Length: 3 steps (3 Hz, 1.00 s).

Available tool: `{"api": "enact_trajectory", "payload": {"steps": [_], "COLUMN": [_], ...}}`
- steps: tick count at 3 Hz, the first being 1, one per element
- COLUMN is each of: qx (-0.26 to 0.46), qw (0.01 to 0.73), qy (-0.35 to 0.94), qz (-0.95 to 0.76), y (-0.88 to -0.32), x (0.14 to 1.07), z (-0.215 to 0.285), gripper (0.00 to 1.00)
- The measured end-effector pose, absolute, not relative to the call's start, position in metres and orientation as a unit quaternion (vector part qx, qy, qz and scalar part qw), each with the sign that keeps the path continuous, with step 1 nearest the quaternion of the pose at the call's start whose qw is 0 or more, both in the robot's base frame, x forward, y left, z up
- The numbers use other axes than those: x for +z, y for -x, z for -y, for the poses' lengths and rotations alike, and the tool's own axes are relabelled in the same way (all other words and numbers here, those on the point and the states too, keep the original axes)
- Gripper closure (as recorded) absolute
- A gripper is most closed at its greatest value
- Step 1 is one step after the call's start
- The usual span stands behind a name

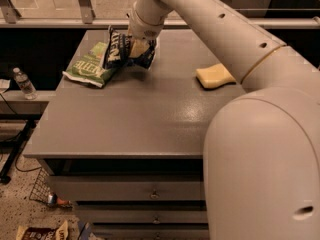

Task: Move blue chip bag near green jalapeno chip bag

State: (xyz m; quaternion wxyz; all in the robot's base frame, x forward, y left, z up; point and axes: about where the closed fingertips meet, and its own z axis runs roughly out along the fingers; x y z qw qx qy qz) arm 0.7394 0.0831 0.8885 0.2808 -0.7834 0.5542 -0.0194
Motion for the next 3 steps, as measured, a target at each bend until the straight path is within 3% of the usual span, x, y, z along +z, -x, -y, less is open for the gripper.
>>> {"api": "enact_trajectory", "payload": {"steps": [3], "qx": [-0.015], "qw": [0.276], "qy": [0.786], "qz": [-0.553], "y": [-0.7396], "x": [0.8792], "z": [-0.0885], "gripper": [0.09]}}
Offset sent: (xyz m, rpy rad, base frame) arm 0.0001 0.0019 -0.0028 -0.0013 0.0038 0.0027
